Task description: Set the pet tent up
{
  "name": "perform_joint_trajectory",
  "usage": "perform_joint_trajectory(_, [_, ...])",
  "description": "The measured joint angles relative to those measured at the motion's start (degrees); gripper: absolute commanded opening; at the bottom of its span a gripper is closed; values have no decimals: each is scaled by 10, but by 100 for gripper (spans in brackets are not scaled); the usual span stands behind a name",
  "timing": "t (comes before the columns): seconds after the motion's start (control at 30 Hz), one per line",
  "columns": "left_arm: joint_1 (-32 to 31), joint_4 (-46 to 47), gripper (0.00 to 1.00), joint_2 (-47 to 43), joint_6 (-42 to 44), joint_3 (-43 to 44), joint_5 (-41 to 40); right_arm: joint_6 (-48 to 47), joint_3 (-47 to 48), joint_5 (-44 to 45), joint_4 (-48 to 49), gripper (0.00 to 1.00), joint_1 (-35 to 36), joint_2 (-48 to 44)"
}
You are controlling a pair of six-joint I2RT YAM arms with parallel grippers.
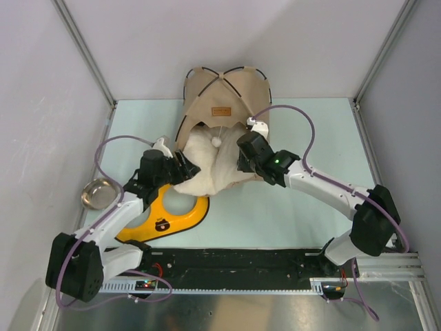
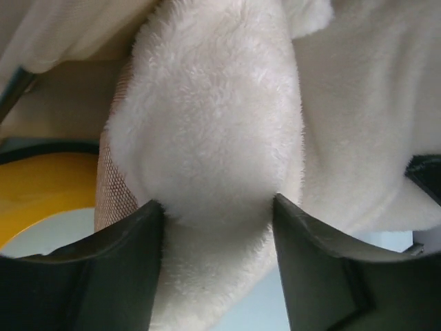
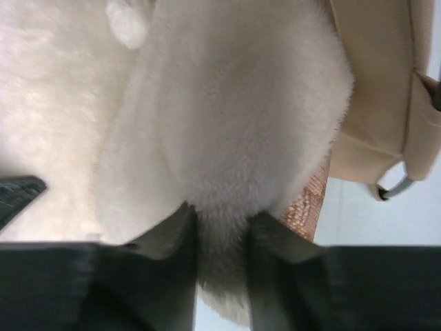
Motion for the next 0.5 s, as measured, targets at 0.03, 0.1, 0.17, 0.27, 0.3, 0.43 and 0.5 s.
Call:
perform_joint_trajectory(0.03, [-3,14,48,9,-3,0,5,-4,0,-2,9,9,0,5])
perform_joint_trajectory(0.1, [-9,30,33,22,-9,2,13,-13,0,-5,22,2,-1,13])
perform_joint_trajectory(0.17, [-19,35,18,38,-9,12,16,-26,2,-7,31,1,0,23])
perform_joint_trajectory(0.27, [-41,38,5,58,3,42,13,-50,9,-3,45,0,5,37])
perform_joint_trajectory(0.3, [-50,37,3,64,9,56,10,-61,11,2,50,0,9,41])
perform_joint_trajectory(0.43, [-86,34,0,89,52,119,-8,-99,19,28,68,0,30,47])
perform_joint_trajectory(0.5, [-99,33,0,103,80,147,-17,-114,19,44,75,0,37,47])
